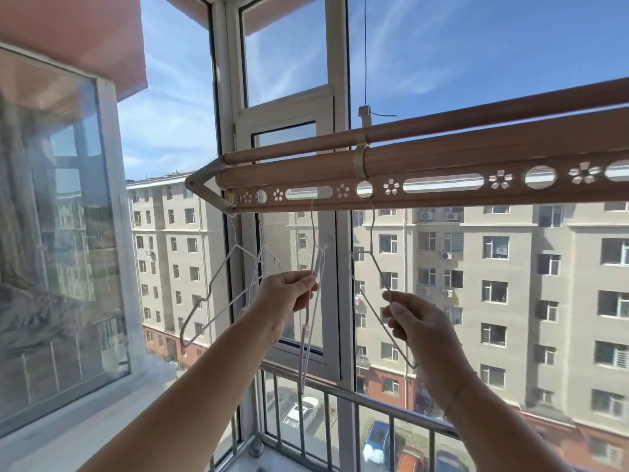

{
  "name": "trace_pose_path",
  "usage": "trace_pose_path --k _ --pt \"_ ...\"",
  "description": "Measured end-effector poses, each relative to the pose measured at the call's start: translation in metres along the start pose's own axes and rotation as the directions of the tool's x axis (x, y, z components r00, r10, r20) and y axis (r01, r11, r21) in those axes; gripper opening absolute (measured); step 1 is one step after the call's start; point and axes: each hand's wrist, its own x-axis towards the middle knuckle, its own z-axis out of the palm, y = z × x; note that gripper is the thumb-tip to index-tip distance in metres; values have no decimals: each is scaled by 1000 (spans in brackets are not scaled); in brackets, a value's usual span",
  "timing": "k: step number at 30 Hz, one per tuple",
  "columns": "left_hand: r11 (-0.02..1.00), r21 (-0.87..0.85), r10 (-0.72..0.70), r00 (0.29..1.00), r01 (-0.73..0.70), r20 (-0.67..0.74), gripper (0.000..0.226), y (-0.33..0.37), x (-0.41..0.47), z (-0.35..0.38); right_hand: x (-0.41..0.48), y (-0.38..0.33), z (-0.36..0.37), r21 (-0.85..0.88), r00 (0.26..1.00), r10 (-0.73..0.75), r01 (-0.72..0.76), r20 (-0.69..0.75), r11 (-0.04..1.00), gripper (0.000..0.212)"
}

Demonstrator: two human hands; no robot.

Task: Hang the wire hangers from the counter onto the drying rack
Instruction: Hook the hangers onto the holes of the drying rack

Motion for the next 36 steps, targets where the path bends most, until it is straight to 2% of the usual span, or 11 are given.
trace_pose_path --k 5,9,14,17,19,22,26,29,32,36 --pt "1000 -5 -9 1000 9 20 12 0 -5 -7 -1 3 2 4 1000 6 -6 1 1000 21" --pt "1000 -25 -11 1000 11 19 20 -6 -11 -17 -6 5 -1 33 1000 10 -10 3 999 19" --pt "999 37 6 998 -3 -58 23 -34 -22 -35 -18 17 -12 119 997 73 -69 -36 991 41" --pt "999 -12 -43 998 43 -44 18 -53 -28 -44 -26 29 -21 118 987 131 -119 -97 986 43" --pt "998 36 -58 998 59 -15 18 -65 -36 -47 -33 40 -28 103 978 157 -143 -137 984 34" --pt "991 92 -103 993 98 50 18 -87 -47 -45 -45 60 -44 -28 974 153 -160 -170 987 21" --pt "966 181 -219 960 187 176 19 -123 -57 -26 -73 77 -72 -199 972 159 -193 -175 961 26" --pt "946 240 -283 916 218 283 25 -150 -64 0 -96 82 -97 -257 971 176 -214 -164 943 26" --pt "938 263 -313 876 224 367 28 -171 -73 34 -119 87 -132 -366 964 195 -250 -181 896 49" --pt "936 293 -323 800 193 506 48 -188 -96 92 -157 81 -180 -462 953 204 -288 -223 839 70"
